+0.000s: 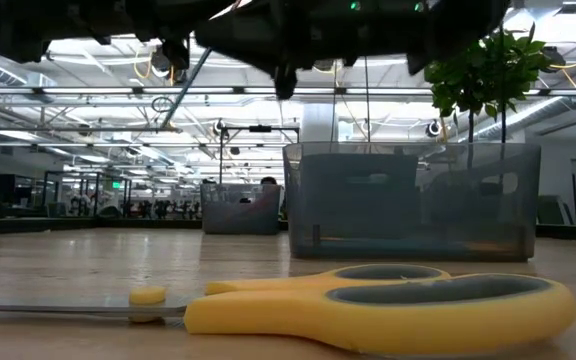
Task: Pick & Place Paint Supplies
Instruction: Put the blue paint brush into the bottom black bin
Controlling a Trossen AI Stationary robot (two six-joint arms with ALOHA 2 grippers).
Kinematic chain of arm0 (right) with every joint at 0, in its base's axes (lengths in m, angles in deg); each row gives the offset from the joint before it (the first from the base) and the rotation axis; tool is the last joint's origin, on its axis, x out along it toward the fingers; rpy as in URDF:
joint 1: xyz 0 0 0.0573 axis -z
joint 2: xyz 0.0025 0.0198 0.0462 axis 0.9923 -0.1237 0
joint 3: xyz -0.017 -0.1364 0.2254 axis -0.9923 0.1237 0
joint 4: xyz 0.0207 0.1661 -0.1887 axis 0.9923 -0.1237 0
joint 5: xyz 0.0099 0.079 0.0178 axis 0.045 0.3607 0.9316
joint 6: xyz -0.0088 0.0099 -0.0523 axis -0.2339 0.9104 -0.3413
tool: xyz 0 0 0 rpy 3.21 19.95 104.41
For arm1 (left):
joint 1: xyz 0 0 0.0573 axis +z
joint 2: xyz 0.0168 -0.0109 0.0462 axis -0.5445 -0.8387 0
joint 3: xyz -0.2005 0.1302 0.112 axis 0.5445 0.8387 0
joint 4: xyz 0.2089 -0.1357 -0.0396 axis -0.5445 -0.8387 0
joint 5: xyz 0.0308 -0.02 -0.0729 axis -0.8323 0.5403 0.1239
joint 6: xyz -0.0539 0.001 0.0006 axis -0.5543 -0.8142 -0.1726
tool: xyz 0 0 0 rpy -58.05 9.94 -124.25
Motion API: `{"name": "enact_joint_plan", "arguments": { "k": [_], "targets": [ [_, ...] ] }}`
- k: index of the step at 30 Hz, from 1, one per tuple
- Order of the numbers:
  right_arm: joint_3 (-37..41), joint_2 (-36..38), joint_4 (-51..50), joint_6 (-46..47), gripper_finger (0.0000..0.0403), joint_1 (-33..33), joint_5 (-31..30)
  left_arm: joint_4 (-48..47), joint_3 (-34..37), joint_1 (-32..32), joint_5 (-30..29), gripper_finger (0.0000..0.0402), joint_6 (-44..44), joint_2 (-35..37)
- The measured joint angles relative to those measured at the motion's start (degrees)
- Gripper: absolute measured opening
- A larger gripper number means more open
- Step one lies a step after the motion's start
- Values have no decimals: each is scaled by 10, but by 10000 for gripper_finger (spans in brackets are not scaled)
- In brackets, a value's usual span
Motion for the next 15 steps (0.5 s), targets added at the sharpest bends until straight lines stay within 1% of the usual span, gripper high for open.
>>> {"name": "enact_joint_plan", "arguments": {
  "k": [2, 6, 11, 15],
  "targets": [
    [0, 24, -43, -12, 5, -5, -5, 1, 0, -3, -9, 14, -3, 0],
    [0, 77, -151, -41, 4, -22, -39, 4, 0, -14, -63, 42, -20, 0],
    [14, 145, -244, -74, 3, -57, -118, -1, 0, -27, -96, 111, -12, 0],
    [44, 211, -316, -64, 2, -83, -156, -31, 0, -31, -103, 168, -28, 0]
  ]
}}
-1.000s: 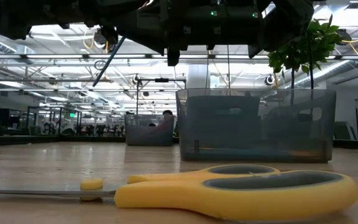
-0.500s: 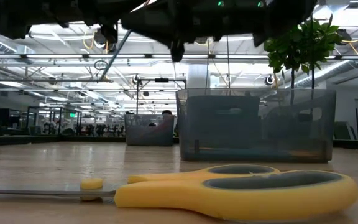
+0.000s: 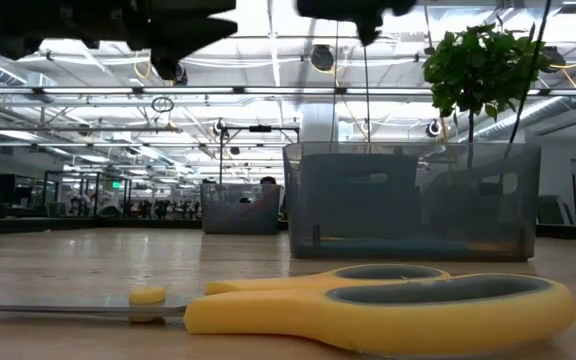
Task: Pick & Place Paint Supplies
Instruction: Put the blue paint brush into the bottom black bin
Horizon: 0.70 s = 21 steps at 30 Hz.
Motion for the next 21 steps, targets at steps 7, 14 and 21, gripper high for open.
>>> {"name": "enact_joint_plan", "arguments": {
  "k": [7, 14, 21],
  "targets": [
    [81, 103, -91, 75, 4, -27, 2, -75, 0, 3, 0, 219, -42, 0],
    [180, 137, -99, 118, 4, -10, 71, -79, 0, 8, 0, 225, -67, 0],
    [211, 137, -109, 114, 4, 11, 137, -80, 0, 8, 1, 225, -69, 0]
  ]
}}
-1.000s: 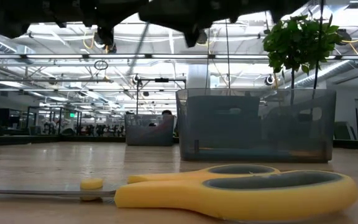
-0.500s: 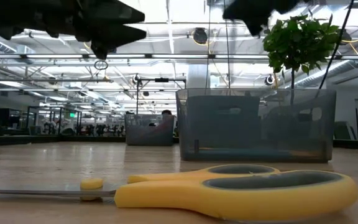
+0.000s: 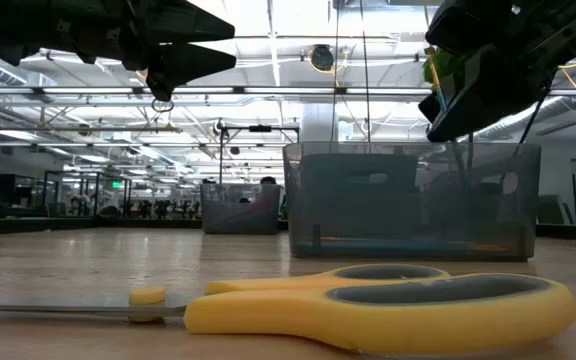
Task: Pick & Place Paint Supplies
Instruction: Put the blue paint brush into the bottom black bin
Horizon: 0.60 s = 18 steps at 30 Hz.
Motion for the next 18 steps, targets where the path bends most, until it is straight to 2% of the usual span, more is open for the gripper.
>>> {"name": "enact_joint_plan", "arguments": {
  "k": [13, 18],
  "targets": [
    [-1, 1, -41, -11, 5, 0, 1, 0, 0, 0, 0, 225, 3, 0],
    [0, 0, -17, -12, 32, 0, 1, 0, 0, 0, 0, 225, 3, 0]
  ]
}}
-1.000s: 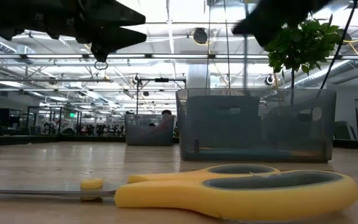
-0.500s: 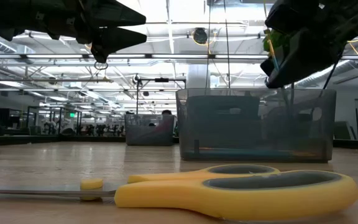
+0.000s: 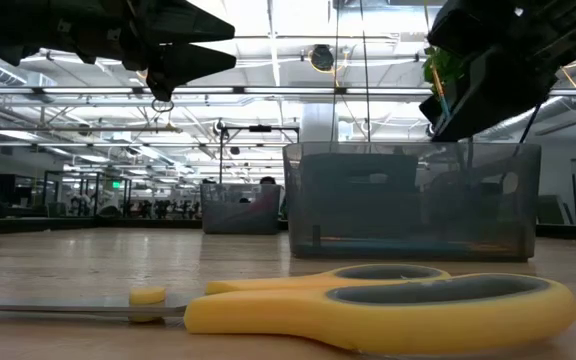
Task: Pick & Place Paint Supplies
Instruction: Put the blue paint brush into the bottom black bin, then put the yellow scissors into the top black bin
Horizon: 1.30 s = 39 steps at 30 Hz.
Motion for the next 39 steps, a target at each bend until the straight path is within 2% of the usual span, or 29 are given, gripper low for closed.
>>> {"name": "enact_joint_plan", "arguments": {
  "k": [15, 22, 26, 29, 33, 37, 39],
  "targets": [
    [0, 0, 79, -16, 161, 0, -1, 0, 0, 0, 0, 225, 0, 0],
    [0, 0, 179, -38, 175, 0, 0, 0, 0, 0, 6, 225, -15, 0],
    [0, 0, 238, -49, 172, 0, 0, 0, 0, -6, 64, 225, -41, 0],
    [0, 0, 260, -52, 173, 0, 0, -2, -1, -22, 86, 225, -59, 0],
    [0, 0, 269, -52, 178, 0, 0, -92, -43, -59, 85, 225, -50, 0],
    [0, 0, 281, -52, 180, 0, -1, -230, -119, -88, 82, 225, -28, -18],
    [0, 0, 302, -52, 180, -2, -1, -265, -147, -97, 77, 225, -21, -32]
  ]
}}
